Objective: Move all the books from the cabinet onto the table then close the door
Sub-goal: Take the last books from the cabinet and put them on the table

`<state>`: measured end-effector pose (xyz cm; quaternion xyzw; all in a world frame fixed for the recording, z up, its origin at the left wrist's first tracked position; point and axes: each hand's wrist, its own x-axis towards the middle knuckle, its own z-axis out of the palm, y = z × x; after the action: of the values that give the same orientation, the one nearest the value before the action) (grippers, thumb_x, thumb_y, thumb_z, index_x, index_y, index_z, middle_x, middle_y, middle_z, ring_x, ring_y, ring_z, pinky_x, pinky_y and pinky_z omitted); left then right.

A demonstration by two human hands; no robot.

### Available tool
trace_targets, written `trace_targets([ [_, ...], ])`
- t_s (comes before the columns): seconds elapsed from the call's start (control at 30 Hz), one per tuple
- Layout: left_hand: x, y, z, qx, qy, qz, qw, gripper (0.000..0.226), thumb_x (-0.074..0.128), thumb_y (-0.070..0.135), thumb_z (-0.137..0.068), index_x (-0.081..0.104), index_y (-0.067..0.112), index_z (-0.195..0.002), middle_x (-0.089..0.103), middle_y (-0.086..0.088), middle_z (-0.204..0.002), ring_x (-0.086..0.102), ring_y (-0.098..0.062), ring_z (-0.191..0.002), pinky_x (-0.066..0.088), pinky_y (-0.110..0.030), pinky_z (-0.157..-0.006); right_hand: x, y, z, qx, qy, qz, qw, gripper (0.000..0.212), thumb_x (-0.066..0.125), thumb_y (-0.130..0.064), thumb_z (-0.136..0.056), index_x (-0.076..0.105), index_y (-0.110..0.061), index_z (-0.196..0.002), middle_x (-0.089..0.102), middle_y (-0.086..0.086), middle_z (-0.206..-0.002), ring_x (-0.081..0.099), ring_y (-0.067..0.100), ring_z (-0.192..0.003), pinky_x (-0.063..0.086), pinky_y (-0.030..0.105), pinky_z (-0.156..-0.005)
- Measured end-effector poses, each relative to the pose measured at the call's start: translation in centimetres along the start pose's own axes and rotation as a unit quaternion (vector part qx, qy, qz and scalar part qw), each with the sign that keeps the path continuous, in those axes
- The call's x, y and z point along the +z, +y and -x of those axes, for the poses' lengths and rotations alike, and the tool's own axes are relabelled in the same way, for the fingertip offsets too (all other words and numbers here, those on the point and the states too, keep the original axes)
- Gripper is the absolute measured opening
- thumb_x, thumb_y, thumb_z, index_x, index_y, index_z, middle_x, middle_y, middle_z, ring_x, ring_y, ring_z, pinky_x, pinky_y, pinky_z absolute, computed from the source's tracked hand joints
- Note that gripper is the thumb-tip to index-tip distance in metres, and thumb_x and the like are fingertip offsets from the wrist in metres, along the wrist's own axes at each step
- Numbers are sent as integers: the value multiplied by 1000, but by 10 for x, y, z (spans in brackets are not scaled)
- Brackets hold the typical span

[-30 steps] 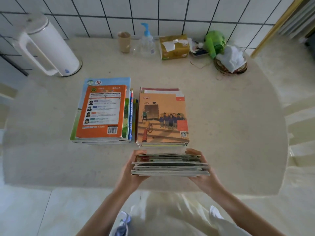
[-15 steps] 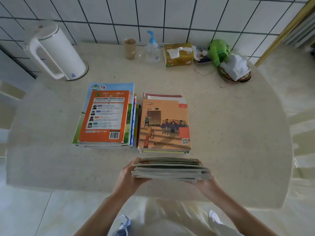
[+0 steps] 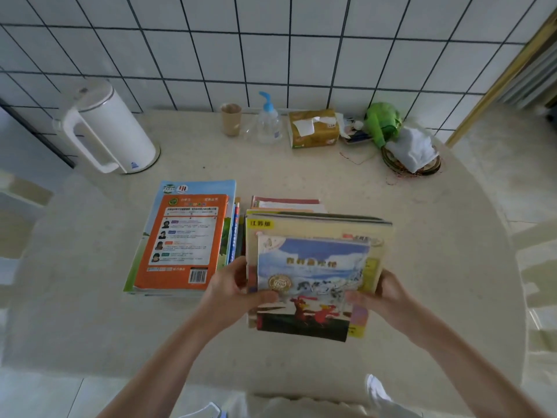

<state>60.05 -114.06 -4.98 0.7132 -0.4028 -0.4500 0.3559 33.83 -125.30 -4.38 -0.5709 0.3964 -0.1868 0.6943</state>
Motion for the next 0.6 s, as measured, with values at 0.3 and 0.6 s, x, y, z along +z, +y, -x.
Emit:
trace_targets([
  [0.3,11,25,-48,-177,78,94,977,42,71,38,-84,49,19,-115,65,5,-104,67,-10,-88,56,-29,-68,4,-11,-71,134,81,-91,983,32,65,-24,-87,56,-9,-113,75,7,-96,73,23,-88,59,38,-74],
  [0.6,11,15,-78,-211,109,4,971,56,67,25,-90,43,13,-138,63,0,-119,62,-16,-105,51,-30,-83,19,3,-110,246,108,-94,959,24,61,-20,-92,57,-5,-110,75,11,-93,73,26,-83,58,36,-67],
])
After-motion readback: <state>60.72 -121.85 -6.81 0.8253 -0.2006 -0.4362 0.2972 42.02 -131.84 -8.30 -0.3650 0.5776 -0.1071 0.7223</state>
